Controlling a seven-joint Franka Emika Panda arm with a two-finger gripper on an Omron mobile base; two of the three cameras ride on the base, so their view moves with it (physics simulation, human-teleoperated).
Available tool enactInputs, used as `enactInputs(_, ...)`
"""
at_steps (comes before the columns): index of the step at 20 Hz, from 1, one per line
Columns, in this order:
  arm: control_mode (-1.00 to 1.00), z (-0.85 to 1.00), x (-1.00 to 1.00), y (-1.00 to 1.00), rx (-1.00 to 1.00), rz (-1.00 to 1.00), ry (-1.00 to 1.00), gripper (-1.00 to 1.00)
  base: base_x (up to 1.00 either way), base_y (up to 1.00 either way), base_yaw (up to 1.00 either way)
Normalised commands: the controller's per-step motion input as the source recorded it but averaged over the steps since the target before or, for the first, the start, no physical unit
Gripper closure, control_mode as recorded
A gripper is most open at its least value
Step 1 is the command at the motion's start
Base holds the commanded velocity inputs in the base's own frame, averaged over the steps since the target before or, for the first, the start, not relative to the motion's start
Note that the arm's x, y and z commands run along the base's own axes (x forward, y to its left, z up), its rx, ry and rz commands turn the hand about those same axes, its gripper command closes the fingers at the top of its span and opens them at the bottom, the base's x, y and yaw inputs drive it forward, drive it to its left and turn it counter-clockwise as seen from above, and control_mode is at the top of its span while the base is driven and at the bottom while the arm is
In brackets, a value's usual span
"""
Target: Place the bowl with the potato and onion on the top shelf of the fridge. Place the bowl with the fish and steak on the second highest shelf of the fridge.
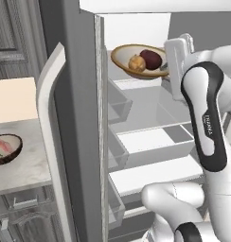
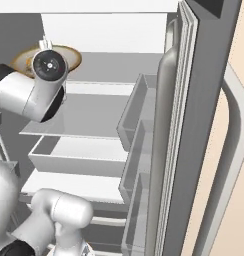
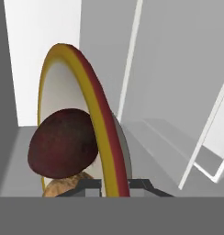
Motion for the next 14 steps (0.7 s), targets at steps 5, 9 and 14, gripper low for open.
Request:
enactInputs(5, -1.00, -0.01, 1.00, -0.14, 0.00, 0.00, 0.00, 1.00, 0.00, 0.00, 0.00)
enactInputs(9, -1.00, -0.16, 1.00, 0.00, 0.00, 0.00, 0.00, 1.00, 0.00, 0.00, 0.00)
enactInputs(14, -1.00, -0.33, 1.00, 0.00, -0.01, -0.02, 0.04, 1.00, 0.00, 0.00, 0.00)
